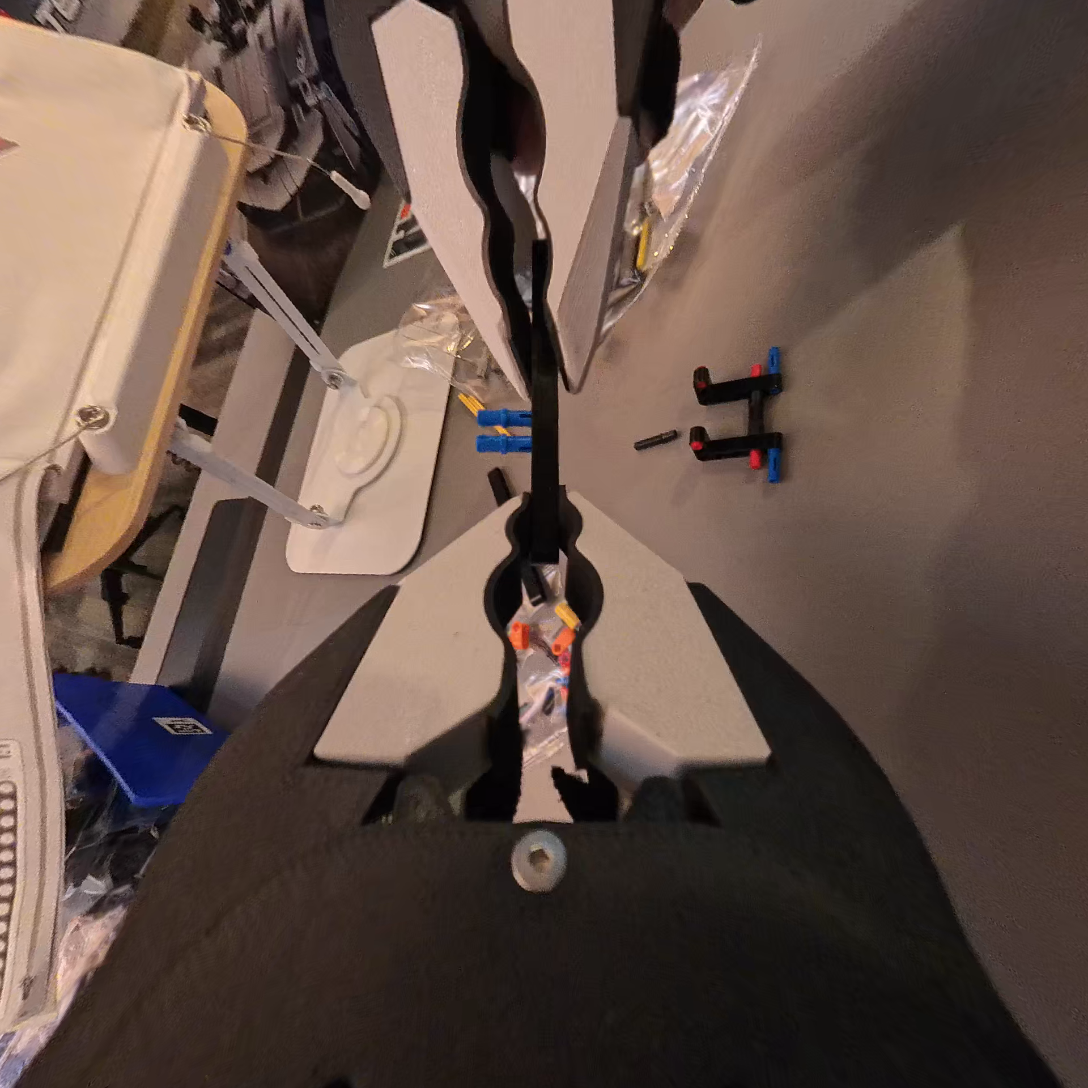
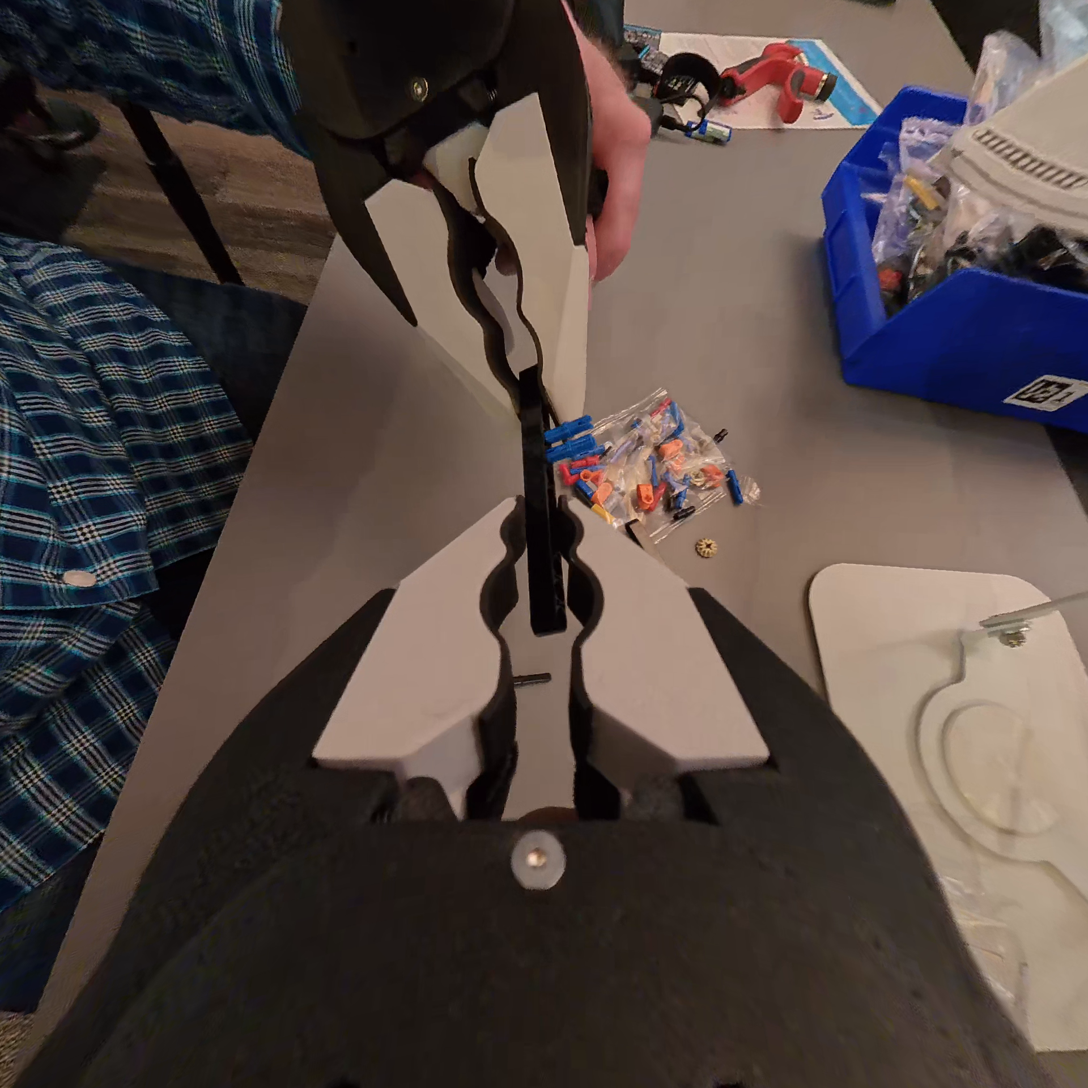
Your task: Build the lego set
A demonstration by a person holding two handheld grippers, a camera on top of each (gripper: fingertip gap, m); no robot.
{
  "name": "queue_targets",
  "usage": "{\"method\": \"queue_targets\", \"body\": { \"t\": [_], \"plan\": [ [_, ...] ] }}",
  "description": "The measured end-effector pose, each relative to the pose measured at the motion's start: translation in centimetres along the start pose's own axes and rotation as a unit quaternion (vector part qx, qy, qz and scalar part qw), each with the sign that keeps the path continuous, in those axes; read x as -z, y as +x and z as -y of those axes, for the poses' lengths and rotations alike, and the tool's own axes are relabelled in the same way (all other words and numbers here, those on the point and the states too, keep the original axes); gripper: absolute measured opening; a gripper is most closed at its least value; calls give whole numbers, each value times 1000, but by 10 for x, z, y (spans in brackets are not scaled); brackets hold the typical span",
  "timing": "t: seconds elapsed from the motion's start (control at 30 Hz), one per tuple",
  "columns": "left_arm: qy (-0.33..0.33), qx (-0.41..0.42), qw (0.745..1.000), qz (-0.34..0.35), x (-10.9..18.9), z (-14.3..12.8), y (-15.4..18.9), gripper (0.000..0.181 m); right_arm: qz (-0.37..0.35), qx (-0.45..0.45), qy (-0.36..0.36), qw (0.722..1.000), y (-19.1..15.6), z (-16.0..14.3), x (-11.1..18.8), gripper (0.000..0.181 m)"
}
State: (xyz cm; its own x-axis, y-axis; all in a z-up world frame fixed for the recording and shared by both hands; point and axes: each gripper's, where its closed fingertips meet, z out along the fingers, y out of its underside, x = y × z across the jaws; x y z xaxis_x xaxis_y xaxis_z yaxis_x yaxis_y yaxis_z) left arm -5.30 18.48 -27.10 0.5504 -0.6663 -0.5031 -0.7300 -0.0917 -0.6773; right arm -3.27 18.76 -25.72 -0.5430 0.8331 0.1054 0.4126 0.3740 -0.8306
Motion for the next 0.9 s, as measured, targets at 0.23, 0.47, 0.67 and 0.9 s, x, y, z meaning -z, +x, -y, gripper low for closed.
{"method": "queue_targets", "body": {
  "t": [0.23,0.47,0.67,0.9],
  "plan": [
    [28,-16,999,37,0,3,-8,5,-27,20,-3,999,3,9,5,7],
    [23,-65,994,80,1,3,-12,5,-49,48,1,998,2,14,6,7],
    [23,-89,990,104,1,4,-15,5,-59,66,6,996,1,20,8,7],
    [-17,-90,994,65,-4,1,-6,4,-66,65,27,995,6,23,11,25]
  ]
}}
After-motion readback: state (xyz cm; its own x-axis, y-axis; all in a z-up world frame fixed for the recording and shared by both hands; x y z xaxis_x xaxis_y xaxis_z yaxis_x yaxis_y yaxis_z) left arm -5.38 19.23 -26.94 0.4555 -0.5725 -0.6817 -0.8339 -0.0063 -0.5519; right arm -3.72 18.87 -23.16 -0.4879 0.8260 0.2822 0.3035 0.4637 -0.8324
